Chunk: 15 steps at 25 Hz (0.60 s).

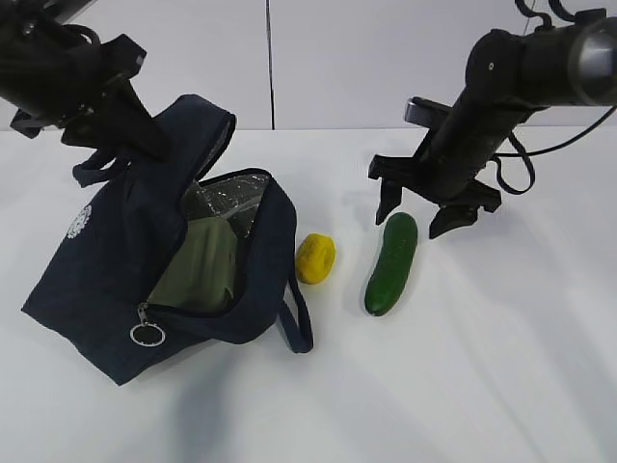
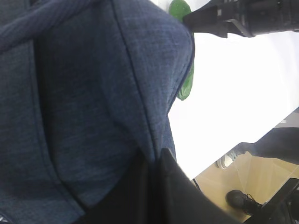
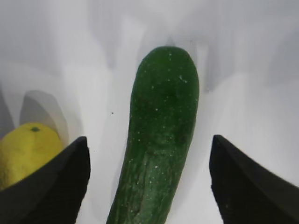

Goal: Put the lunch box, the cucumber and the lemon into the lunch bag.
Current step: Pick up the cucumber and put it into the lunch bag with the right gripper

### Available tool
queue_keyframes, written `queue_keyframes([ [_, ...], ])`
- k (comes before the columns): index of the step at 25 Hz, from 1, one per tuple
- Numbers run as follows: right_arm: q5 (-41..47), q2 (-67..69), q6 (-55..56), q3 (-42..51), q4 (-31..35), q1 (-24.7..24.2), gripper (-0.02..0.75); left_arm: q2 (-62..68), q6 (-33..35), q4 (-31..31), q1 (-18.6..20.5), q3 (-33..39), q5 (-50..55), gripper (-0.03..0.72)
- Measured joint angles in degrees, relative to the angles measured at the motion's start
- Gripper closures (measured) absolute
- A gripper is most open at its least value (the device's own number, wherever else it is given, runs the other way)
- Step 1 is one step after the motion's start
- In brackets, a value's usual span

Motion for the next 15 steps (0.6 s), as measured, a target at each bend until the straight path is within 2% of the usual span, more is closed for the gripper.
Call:
queue_keyframes([
  [15, -0.93, 2.87, 0.19, 0.0, 1.19, 0.0, 0.147, 0.0, 0.0, 0.0, 0.0, 0.0, 0.0, 0.689],
])
